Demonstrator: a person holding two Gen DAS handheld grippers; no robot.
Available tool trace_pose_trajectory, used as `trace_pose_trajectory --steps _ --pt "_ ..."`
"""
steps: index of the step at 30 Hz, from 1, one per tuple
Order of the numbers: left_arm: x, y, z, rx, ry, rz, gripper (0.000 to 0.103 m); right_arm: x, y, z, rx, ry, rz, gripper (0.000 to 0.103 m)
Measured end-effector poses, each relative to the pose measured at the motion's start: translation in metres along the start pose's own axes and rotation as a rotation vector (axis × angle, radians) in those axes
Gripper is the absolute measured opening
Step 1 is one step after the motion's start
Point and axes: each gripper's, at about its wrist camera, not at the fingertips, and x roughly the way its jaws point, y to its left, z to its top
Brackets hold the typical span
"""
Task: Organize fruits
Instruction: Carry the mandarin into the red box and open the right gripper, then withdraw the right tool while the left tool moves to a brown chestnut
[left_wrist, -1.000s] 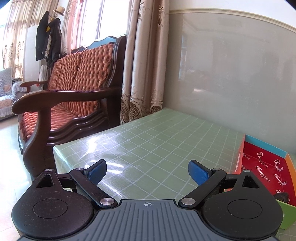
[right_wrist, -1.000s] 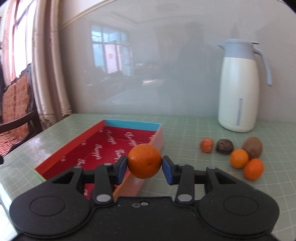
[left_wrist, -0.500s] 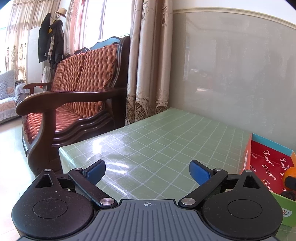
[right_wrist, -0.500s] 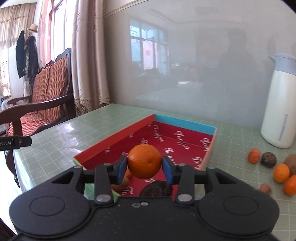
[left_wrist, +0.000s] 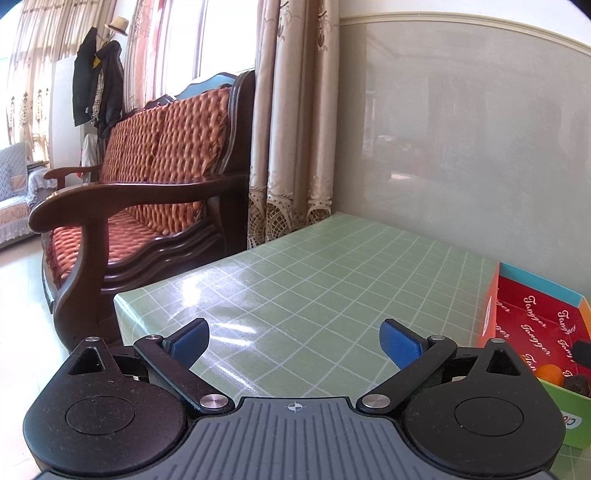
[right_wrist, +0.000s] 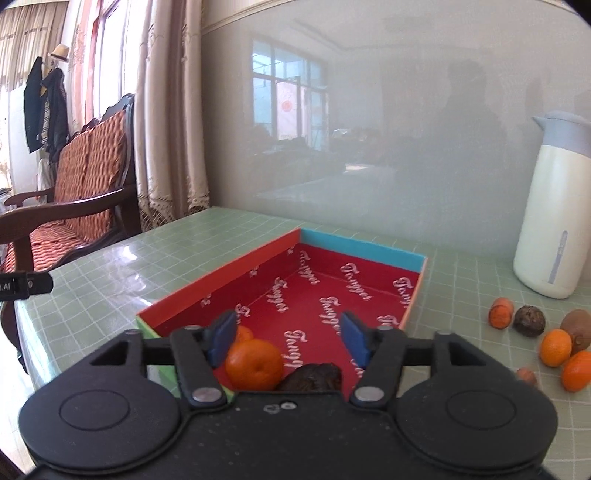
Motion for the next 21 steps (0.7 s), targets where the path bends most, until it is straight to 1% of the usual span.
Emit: trace_pose_trajectory --steps 2,4,5,6,8,11,16,21 --pt "-0.001 -0.002 0.0 0.002 0.001 -0.002 0.098 -0.003 -0.003 0.002 0.001 -0.012 -0.017 0.069" --pt "-0.002 -0.004 0.0 0.005 0.0 -0.005 0.098 -0.006 -0.008 0.002 0.003 -0.021 -0.038 0.073" --pt "-0.003 -0.005 0.0 0.007 -0.001 -0.007 0.098 -0.007 -0.01 0.003 0.006 -0.025 -0.052 0.08" --pt "-0.003 -0.007 0.0 0.009 -0.002 -0.009 0.098 -0.008 -0.013 0.003 0.009 -0.03 -0.07 0.083" --pt "-0.005 -0.012 -0.001 0.015 -0.004 -0.017 0.098 -0.012 -0.019 0.003 0.016 -0.037 -0.1 0.083" --pt "-0.008 -0.02 -0.001 0.029 -0.009 -0.032 0.098 -0.016 -0.03 0.002 0.038 -0.035 -0.161 0.09" --pt "-0.015 -0.041 -0.003 0.062 -0.018 -0.072 0.099 -0.026 -0.057 -0.001 0.098 -0.017 -0.261 0.091" --pt "-0.025 -0.07 -0.006 0.095 -0.021 -0.136 0.099 -0.042 -0.085 -0.006 0.161 -0.017 -0.336 0.091"
